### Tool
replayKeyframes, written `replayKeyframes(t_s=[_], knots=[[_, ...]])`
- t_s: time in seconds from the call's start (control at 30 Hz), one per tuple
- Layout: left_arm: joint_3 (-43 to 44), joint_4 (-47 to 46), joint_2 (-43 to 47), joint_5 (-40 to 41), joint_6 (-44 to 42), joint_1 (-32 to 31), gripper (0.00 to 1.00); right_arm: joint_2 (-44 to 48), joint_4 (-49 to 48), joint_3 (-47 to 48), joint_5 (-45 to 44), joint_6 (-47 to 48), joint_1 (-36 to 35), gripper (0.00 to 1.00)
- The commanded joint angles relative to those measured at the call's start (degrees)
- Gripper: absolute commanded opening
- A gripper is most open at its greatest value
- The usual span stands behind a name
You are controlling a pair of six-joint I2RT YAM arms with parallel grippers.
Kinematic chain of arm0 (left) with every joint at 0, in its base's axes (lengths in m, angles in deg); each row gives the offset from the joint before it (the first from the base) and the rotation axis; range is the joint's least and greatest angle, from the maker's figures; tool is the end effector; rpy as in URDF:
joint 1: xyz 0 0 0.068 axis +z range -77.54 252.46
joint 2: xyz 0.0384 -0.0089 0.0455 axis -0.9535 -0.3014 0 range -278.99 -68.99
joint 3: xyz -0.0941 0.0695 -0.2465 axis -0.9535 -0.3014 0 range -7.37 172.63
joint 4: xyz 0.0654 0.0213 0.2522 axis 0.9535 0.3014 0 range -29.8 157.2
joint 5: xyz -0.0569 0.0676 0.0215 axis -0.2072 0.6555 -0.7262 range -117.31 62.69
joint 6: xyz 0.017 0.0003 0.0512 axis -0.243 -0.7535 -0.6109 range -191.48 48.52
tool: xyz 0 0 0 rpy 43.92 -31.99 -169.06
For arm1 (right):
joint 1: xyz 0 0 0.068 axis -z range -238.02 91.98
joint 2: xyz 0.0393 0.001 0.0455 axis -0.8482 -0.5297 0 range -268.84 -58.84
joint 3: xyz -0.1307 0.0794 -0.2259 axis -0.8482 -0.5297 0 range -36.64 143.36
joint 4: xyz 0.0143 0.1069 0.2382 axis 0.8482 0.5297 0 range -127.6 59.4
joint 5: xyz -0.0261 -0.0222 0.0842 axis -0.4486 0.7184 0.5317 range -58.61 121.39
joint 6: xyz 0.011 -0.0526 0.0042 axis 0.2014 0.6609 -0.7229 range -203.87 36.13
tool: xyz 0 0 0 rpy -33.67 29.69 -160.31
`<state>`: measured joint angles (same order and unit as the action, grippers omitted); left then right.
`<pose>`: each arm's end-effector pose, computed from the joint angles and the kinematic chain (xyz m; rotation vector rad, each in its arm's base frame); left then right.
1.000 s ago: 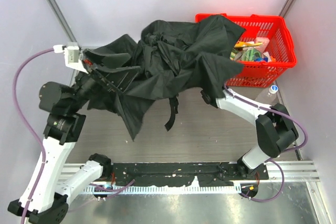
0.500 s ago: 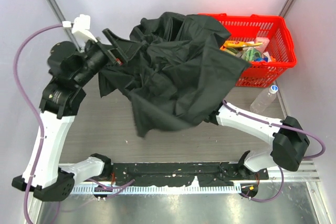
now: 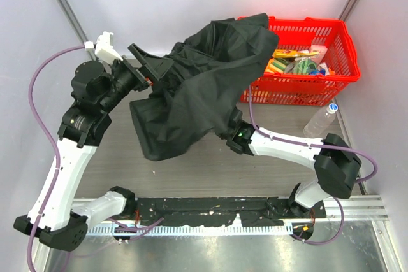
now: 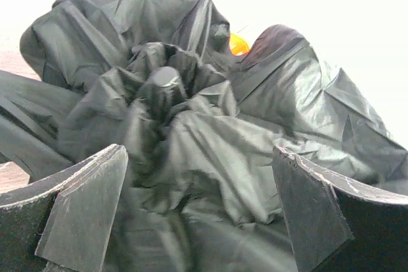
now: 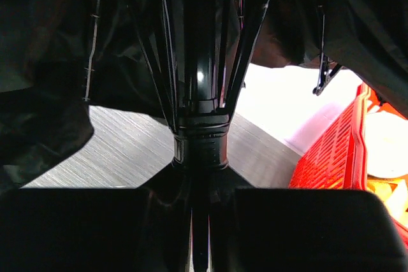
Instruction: Put away the umbrella
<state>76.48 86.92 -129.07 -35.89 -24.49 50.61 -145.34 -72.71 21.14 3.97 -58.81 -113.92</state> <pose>0.1813 -0.0784 0.4904 -0.2549 1.7071 -1.0309 0.2112 0.2826 0.3236 -0.6275 1.3320 0.0883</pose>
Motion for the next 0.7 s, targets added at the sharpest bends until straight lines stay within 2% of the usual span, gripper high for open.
replayKeyframes(t_s=[0.0, 0.1, 0.3, 0.37, 0.5, 0.67], knots=[[-0.4, -6.2, -1.8, 2.3, 4.5, -0.9, 1.00, 0.7, -7.7, 4.1, -5.1, 2.9, -1.3, 0.01], [0.7, -5.4, -4.5, 3.7, 5.2, -1.0, 1.00, 1.4, -7.9, 3.5, -3.1, 1.8, -1.5, 0.01], [1.1, 3.9, -1.3, 17.6, 6.0, -1.0, 1.00, 4.0, -9.2, 1.0, 0.0, 0.1, -1.4, 0.01], [-0.4, 4.3, 0.3, 16.9, 8.1, -1.1, 1.00, 3.9, -9.5, 0.5, 0.6, 0.6, -1.4, 0.01], [-1.7, 1.6, 0.3, 9.0, 12.3, -1.0, 1.00, 3.7, -10.0, 0.1, 2.4, 0.5, -1.3, 0.01], [1.5, 5.9, -3.1, 9.4, 13.7, -1.0, 1.00, 4.9, -10.3, -1.1, 7.0, -0.8, -1.3, 0.01]])
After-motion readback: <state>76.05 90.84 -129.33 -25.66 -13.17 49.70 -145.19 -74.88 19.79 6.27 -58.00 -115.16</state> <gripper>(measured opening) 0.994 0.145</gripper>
